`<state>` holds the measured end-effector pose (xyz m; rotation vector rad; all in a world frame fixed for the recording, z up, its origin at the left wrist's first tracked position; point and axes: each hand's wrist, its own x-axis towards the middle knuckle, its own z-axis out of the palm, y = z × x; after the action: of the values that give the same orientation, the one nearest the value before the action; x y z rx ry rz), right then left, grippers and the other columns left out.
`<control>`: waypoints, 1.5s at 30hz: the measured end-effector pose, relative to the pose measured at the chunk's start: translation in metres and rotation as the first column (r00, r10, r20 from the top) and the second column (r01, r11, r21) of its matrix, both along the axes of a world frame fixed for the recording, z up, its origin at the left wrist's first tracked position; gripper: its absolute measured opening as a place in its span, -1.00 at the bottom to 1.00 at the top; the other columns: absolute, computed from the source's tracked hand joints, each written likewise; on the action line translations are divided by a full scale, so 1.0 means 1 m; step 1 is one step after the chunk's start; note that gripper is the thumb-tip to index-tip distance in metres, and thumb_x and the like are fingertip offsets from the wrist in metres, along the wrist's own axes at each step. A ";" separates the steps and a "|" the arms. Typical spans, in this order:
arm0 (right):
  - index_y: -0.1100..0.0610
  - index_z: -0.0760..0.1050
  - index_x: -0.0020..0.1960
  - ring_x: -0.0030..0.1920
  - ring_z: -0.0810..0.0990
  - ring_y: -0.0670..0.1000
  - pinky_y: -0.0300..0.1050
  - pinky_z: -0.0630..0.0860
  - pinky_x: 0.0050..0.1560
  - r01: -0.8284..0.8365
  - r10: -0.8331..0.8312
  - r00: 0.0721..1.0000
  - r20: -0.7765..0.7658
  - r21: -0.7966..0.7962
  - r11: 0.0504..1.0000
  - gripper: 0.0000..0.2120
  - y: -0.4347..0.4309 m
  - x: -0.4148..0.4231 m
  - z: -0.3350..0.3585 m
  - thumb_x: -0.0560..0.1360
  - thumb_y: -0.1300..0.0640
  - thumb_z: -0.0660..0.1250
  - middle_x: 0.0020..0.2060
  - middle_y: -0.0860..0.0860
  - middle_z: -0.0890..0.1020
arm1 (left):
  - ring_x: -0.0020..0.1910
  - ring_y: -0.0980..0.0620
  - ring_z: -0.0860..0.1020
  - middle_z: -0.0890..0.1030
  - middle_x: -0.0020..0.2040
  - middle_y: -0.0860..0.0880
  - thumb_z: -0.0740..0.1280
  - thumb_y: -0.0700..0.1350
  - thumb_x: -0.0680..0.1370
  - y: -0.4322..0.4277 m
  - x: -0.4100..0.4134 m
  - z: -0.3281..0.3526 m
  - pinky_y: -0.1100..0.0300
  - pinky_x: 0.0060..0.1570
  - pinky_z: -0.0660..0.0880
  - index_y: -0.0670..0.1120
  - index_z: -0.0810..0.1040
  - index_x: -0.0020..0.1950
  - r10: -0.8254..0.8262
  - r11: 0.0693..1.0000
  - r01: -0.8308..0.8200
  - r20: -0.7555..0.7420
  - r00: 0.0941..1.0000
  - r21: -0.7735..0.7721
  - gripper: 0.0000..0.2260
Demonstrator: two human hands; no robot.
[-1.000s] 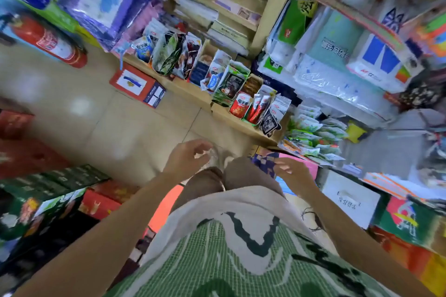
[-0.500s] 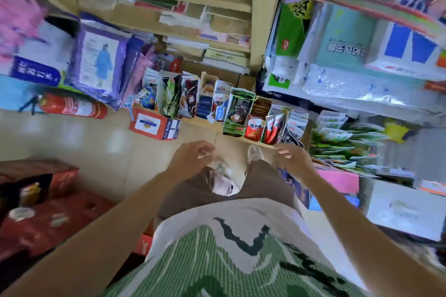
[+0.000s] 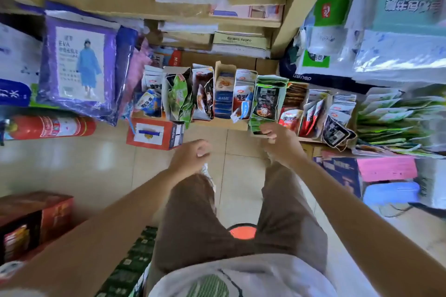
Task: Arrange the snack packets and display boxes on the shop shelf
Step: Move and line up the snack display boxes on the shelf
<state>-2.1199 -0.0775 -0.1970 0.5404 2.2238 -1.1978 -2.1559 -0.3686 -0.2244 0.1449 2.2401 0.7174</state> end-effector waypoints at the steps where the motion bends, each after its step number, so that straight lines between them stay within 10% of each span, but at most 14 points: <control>1: 0.04 0.48 0.36 0.10 0.60 0.06 0.04 0.60 0.10 0.005 -0.004 1.000 -0.029 0.049 0.999 -0.54 -0.008 0.006 -0.014 0.49 0.09 0.46 0.18 -0.02 0.57 | 0.08 0.15 0.64 0.68 0.11 0.10 0.41 0.04 0.55 0.004 -0.004 -0.017 0.15 0.08 0.60 0.04 0.60 0.20 0.010 0.999 -0.008 -0.043 0.999 0.036 -0.75; 8: 0.14 0.55 0.30 0.21 0.48 0.18 0.22 0.49 0.20 -0.033 0.229 0.892 -0.389 0.450 0.892 -0.42 0.001 0.022 -0.141 0.32 0.09 0.60 0.26 0.08 0.56 | 0.14 0.03 0.62 0.64 0.21 -0.05 0.42 0.03 0.56 0.068 -0.026 -0.125 0.09 0.12 0.59 -0.11 0.49 0.37 0.200 0.949 -0.053 -0.464 0.863 0.310 -0.57; 21: 0.18 0.69 0.03 -0.05 0.62 0.07 -0.10 0.53 0.04 0.112 0.264 0.493 -0.829 0.362 0.925 -0.81 0.043 0.017 -0.250 0.47 0.10 0.50 -0.06 0.04 0.71 | -0.06 0.04 0.66 0.69 0.15 0.01 0.41 -0.12 0.58 0.119 -0.040 -0.239 0.22 -0.06 0.54 -0.14 0.62 0.27 0.403 0.860 0.114 -0.798 0.449 0.498 -0.73; 26: 0.10 0.60 -0.19 -0.30 0.46 -0.08 -0.11 0.33 -0.29 0.134 0.229 0.538 -0.811 0.351 0.927 -0.85 0.053 -0.004 -0.221 0.48 0.04 0.48 -0.36 -0.08 0.59 | -0.15 0.08 0.63 0.70 0.10 0.09 0.40 -0.05 0.54 0.116 -0.042 -0.233 0.09 -0.06 0.56 -0.06 0.63 0.25 0.395 0.887 0.038 -0.798 0.455 0.460 -0.71; 31: 0.13 0.62 0.03 -0.15 0.62 0.14 -0.03 0.47 -0.22 0.175 0.272 0.559 -0.783 0.432 0.885 -0.77 0.055 -0.012 -0.212 0.46 0.03 0.49 -0.19 0.10 0.68 | -0.38 0.02 0.53 0.61 -0.31 0.11 0.41 -0.04 0.56 0.109 -0.024 -0.205 0.02 -0.29 0.53 -0.02 0.63 0.27 0.226 0.965 0.009 -0.848 0.479 0.262 -0.72; 45: 0.09 0.46 0.42 0.11 0.59 0.24 0.01 0.52 0.05 0.231 0.274 0.647 -0.712 0.525 0.819 -0.53 0.061 -0.002 -0.217 0.54 0.14 0.42 0.18 0.19 0.61 | 0.13 0.03 0.56 0.59 0.17 0.00 0.44 -0.16 0.54 0.088 0.034 -0.233 -0.02 0.16 0.54 -0.09 0.60 0.29 -0.003 0.931 0.326 -0.886 0.463 0.167 -0.68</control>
<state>-2.1216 -0.0168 -0.4138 0.2026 3.3871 -0.7550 -2.1215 -0.2807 -0.4578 1.1388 2.9792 1.0445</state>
